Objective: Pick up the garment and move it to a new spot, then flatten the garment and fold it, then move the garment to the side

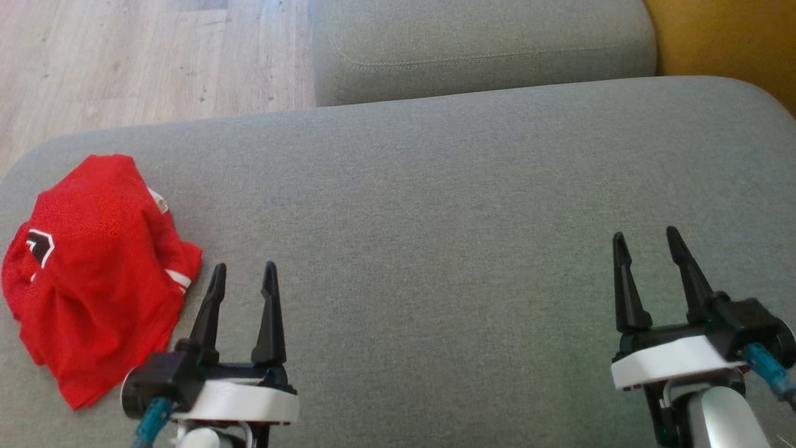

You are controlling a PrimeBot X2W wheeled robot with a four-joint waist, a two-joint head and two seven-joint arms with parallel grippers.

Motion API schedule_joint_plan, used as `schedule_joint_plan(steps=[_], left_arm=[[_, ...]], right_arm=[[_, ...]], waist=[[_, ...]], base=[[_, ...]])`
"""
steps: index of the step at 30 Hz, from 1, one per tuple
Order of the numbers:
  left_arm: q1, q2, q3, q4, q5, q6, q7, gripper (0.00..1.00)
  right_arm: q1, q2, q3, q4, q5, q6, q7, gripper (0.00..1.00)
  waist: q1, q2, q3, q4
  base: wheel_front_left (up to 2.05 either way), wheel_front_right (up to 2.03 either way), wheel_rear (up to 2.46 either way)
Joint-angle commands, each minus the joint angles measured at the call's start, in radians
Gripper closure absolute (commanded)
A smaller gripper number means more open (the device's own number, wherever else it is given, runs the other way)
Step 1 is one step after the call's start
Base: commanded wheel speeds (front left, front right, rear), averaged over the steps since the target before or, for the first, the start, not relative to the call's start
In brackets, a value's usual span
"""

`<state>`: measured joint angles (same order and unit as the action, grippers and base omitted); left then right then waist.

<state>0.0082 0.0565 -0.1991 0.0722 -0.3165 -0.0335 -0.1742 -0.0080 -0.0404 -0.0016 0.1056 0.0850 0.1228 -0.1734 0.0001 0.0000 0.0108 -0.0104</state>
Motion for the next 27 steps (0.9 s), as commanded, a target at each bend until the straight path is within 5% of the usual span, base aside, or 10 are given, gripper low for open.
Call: schedule_joint_plan(steps=[1,16,27], left_arm=[[-0.031,0.018,0.007,-0.041,0.048,0.013,-0.019,0.00],[-0.053,0.066,-0.114,-0.010,0.230,0.085,-0.064,0.00],[-0.012,0.007,-0.004,-0.052,0.140,-0.006,-0.088,0.00]], right_arm=[[-0.030,-0.009,0.026,-0.034,-0.052,0.006,-0.020,0.00],[-0.031,-0.009,0.071,-0.067,-0.204,0.007,-0.064,0.00],[-0.001,-0.010,0.068,-0.001,-0.017,0.008,-0.088,0.00]], waist=[[-0.0001,0.0000,0.000,-0.002],[-0.0001,0.0000,0.002,-0.008],[-0.0001,0.0000,-0.005,0.003]], base=[[0.00,0.00,0.00],[0.00,0.00,0.00],[0.00,0.00,0.00]])
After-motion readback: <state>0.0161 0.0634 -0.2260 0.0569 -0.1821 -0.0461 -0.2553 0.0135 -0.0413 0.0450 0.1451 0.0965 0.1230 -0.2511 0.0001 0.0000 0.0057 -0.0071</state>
